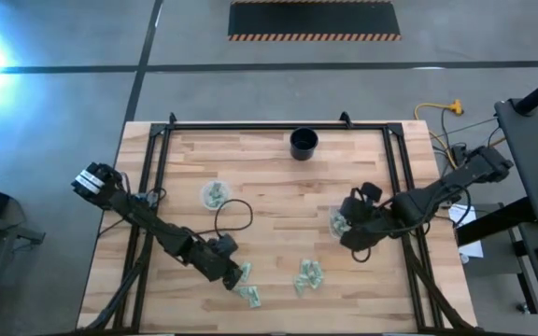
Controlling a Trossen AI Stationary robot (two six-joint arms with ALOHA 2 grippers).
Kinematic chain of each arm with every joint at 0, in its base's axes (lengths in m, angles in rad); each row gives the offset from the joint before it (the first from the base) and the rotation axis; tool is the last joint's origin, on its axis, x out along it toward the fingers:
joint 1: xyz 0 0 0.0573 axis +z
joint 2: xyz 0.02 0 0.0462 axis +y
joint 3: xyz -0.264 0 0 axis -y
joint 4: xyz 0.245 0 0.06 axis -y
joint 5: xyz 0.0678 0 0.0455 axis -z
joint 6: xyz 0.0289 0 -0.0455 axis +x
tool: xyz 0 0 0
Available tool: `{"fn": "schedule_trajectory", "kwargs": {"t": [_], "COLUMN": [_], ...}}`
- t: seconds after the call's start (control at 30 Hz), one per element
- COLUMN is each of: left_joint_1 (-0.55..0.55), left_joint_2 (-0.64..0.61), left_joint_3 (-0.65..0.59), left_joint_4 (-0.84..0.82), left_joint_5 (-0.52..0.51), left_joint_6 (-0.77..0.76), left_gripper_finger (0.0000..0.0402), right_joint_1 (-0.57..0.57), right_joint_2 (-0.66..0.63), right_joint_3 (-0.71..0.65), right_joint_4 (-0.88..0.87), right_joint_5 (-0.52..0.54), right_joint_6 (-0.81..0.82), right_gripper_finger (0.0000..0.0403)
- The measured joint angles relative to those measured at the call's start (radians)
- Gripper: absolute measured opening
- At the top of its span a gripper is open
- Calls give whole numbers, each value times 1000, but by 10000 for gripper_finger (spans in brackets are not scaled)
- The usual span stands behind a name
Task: Pick and place items into bin
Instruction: Put the white sweetener packet into the right transparent bin
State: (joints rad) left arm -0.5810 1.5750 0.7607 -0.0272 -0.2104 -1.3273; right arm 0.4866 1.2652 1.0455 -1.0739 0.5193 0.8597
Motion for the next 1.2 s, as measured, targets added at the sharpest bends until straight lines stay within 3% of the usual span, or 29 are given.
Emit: {"fn": "schedule_trajectory", "kwargs": {"t": [0.17, 0.37, 0.5, 1.0, 1.2], "left_joint_1": [4, 6, 13, 30, 30], "left_joint_2": [4, 22, 22, 21, 21], "left_joint_3": [36, 157, 210, 212, 200], "left_joint_4": [-54, -304, -384, -357, -252], "left_joint_5": [0, -28, -70, -82, -81], "left_joint_6": [-97, -107, -107, -107, -105], "left_gripper_finger": [105, 105, 105, 105, 105], "right_joint_1": [14, 22, 21, -4, -7], "right_joint_2": [-55, -97, -113, -118, -119], "right_joint_3": [-87, -159, -209, -390, -403], "right_joint_4": [1, 7, 19, 292, 325], "right_joint_5": [-4, -5, -4, 7, 7], "right_joint_6": [66, 77, 80, 8, 30], "right_gripper_finger": [9, 9, 9, 9, 44]}}
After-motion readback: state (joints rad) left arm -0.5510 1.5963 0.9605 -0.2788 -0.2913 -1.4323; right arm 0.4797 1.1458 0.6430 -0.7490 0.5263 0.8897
